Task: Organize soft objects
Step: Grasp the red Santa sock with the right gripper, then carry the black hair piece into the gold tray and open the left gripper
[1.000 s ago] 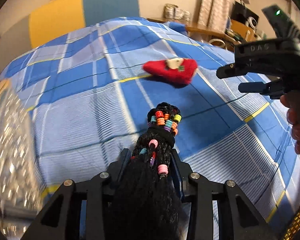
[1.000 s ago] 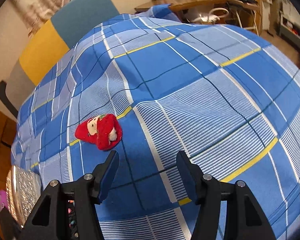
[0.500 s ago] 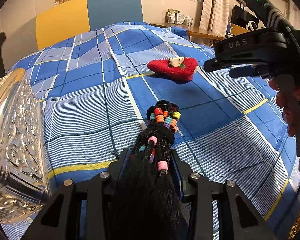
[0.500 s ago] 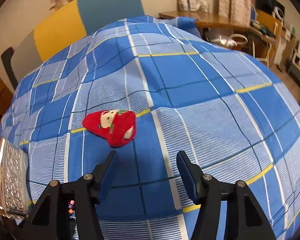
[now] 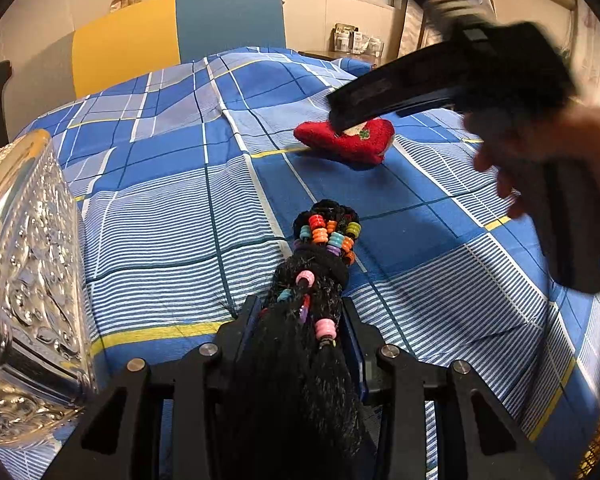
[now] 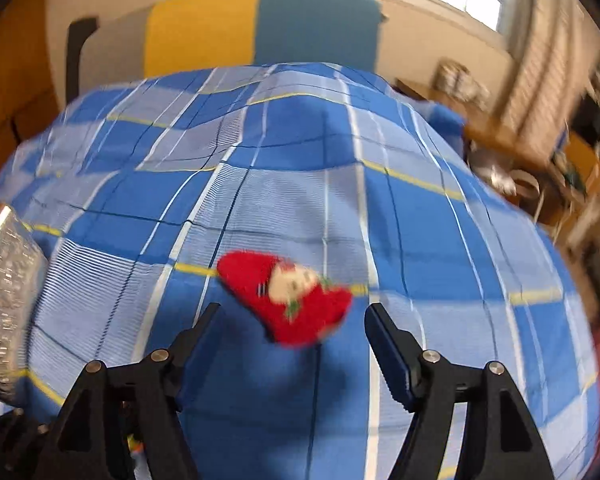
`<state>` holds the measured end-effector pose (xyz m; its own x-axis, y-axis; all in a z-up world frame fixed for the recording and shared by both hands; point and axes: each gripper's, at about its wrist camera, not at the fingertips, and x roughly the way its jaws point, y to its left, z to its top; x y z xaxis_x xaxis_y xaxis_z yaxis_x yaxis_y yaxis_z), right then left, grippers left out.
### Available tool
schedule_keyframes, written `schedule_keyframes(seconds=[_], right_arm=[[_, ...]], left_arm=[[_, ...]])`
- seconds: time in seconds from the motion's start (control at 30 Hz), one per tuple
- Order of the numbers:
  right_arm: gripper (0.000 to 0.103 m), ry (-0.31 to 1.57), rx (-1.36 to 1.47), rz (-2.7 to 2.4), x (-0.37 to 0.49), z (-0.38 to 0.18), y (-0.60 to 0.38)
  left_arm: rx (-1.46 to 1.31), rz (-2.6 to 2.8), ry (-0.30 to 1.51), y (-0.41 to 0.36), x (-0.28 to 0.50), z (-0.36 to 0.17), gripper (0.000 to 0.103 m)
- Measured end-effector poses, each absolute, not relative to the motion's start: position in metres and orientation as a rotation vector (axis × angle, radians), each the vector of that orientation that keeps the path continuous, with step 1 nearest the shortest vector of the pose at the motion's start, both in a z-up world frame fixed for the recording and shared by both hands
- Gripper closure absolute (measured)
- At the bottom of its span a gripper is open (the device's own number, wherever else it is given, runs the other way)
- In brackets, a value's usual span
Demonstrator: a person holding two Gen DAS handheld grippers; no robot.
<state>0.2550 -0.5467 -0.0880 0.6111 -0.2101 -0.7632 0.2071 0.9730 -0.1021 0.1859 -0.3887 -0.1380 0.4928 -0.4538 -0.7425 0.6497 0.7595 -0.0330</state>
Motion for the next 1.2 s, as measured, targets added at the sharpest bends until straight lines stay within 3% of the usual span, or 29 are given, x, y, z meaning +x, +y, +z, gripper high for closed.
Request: schedule_keyframes(seconds=[0.27,0.3,0.33,0.37,0.57,0.9,1.2], right_arm=[[0.031,1.025,-0.113,-0.292,0.297,-0.127,-0.555],[0.035,1.025,-0.091,-0.291,0.295,-0.129,-0.558],[0.055,1.016,-0.058,-0.285,0.292,-0.13,-0.561],[0.062,1.0,-0.009,-0.276,0.288,-0.13,-0.566],[0.067,0.983,0.221,-0.223,0.258,-0.123,-0.576],[0.067,0.939,0.685,-0.323,0.148,-0.1,-0.559],[0.067,0.862,0.539,-0.363,0.143,-0.091,-0.548]], left_arm=[[0.266,-0.681,0.805,-0.388,0.185,-0.14,0.064],[0.265,-0.682,0.804,-0.388,0.185,-0.14,0.064],[0.264,-0.683,0.804,-0.387,0.184,-0.14,0.064],[0.263,-0.683,0.804,-0.387,0.184,-0.14,0.064],[0.261,-0.684,0.806,-0.386,0.184,-0.14,0.063],[0.246,-0.693,0.829,-0.386,0.189,-0.137,0.064],[0.171,-0.772,0.759,-0.356,0.163,-0.102,0.067]])
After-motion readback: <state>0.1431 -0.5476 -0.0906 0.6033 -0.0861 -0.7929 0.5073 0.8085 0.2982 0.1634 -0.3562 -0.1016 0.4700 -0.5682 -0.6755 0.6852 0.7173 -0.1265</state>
